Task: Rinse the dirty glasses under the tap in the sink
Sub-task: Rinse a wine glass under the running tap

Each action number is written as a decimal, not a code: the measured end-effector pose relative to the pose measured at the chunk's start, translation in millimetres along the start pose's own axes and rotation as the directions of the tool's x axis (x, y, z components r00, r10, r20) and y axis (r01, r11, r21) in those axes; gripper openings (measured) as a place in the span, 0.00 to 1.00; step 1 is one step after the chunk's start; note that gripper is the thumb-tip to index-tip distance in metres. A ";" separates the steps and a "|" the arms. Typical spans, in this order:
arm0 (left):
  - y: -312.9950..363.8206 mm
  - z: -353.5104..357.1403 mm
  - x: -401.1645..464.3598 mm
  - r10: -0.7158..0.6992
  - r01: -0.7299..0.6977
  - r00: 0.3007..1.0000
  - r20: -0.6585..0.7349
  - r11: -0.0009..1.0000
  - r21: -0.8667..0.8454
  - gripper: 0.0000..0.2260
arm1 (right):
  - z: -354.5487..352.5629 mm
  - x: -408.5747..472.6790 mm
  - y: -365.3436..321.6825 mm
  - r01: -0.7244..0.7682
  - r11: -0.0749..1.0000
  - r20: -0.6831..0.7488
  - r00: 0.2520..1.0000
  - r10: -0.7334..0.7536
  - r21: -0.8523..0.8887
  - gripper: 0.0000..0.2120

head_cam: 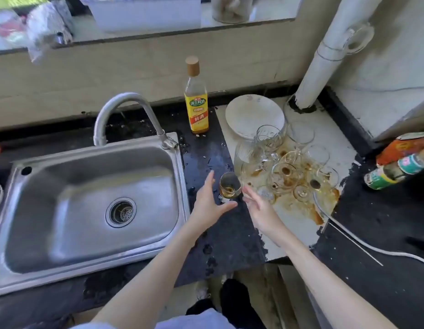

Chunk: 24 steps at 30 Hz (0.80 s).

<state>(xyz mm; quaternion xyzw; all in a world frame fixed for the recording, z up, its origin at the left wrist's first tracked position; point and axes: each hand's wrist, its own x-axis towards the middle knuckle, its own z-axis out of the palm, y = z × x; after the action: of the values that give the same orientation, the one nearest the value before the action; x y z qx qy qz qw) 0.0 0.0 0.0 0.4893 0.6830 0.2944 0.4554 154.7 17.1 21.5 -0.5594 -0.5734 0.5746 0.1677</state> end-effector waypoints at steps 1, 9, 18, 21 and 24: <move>3.2 1.3 3.9 0.033 -0.033 0.999 -0.010 0.999 -0.004 0.42 | -3.0 4.6 -0.2 0.001 0.999 0.019 1.000 -0.002 0.035 0.21; 0.7 -2.9 -3.8 0.065 -0.105 0.982 -0.179 0.969 -0.223 0.23 | -9.7 19.9 -13.7 0.063 0.997 0.154 0.986 -0.070 0.044 0.22; -28.2 -83.8 -23.9 -0.184 -0.074 0.906 -0.380 0.817 -0.572 0.20 | 67.7 67.3 -71.6 0.128 0.992 0.370 0.922 -0.113 -0.016 0.19; -49.1 -111.2 -28.8 -0.257 -0.043 0.871 -0.419 0.809 -0.586 0.20 | 94.6 105.1 -89.7 0.181 0.976 0.250 0.957 -0.147 -0.121 0.19; -71.0 -138.7 -23.6 -0.266 -0.017 0.876 -0.402 0.817 -0.576 0.19 | 115.9 147.6 -112.5 0.214 0.940 0.090 0.976 -0.197 -0.266 0.25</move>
<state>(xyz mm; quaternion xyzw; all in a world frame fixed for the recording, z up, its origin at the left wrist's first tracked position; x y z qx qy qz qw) -152.2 -40.7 4.8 0.2006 0.6853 0.5595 0.4208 -39.6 117.8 17.4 -0.4962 -0.7075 0.4861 0.1298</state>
